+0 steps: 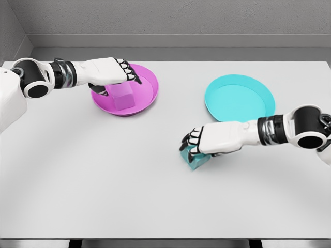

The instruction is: Place the blocks in the corresponding plates according to their colors

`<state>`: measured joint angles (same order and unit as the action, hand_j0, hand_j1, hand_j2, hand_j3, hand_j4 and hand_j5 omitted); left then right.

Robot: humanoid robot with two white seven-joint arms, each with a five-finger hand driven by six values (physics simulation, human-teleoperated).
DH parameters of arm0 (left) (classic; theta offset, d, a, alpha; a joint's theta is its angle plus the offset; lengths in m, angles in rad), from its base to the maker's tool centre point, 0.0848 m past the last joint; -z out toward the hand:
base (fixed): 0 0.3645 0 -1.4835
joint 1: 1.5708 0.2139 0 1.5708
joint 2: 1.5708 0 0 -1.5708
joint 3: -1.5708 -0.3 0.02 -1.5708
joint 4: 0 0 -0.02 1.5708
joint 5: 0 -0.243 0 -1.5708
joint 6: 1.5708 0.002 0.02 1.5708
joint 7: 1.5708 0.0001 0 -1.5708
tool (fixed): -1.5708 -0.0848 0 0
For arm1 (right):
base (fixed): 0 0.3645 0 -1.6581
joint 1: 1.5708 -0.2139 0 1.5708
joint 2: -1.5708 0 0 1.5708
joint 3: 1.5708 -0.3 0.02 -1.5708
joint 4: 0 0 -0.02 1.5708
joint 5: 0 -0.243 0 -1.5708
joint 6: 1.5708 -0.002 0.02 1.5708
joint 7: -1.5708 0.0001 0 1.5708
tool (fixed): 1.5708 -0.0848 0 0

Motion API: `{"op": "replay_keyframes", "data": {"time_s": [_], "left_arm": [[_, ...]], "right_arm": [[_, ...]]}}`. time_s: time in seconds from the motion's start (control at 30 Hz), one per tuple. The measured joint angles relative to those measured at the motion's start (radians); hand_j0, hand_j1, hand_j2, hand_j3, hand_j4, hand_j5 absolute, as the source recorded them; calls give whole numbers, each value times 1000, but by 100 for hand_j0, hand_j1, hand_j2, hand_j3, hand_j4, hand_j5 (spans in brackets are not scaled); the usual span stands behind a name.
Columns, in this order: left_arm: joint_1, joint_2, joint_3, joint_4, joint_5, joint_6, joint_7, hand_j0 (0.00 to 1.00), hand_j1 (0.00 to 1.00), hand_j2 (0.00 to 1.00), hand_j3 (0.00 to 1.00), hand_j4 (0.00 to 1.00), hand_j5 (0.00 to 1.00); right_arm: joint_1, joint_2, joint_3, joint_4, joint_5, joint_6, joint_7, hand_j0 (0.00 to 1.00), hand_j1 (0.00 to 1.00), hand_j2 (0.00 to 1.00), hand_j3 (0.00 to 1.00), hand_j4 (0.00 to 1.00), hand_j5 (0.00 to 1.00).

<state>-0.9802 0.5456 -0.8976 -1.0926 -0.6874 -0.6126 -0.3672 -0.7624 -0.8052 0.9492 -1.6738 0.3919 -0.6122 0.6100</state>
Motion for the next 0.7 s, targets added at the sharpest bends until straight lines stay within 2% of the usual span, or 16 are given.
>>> {"op": "replay_keyframes", "data": {"time_s": [0.17,0.23,0.37,0.43,0.6,0.7], "left_arm": [[-38,23,0,-5,57,0,2,100,100,100,100,100,100],[-40,65,0,-11,124,0,5,100,100,100,100,100,100],[-28,194,-1,-12,318,0,7,100,100,100,100,100,100],[-18,250,-1,-12,370,0,7,100,100,100,100,100,100],[77,298,-2,-11,414,-1,7,100,100,100,100,100,100],[84,304,-1,-14,421,0,6,100,100,100,100,100,100]], "right_arm": [[2,-4,-65,23,-7,-1,1,59,59,59,59,59,59],[2,-6,-92,41,-23,-2,1,59,59,59,59,59,59],[0,-10,-165,89,-42,-2,2,59,59,59,59,59,59],[0,-11,-195,108,-72,-2,2,59,59,59,59,59,59],[2,-13,-287,185,-131,-2,2,59,59,59,59,59,59],[2,-11,-331,257,-142,-2,2,59,59,59,59,59,59]]}}
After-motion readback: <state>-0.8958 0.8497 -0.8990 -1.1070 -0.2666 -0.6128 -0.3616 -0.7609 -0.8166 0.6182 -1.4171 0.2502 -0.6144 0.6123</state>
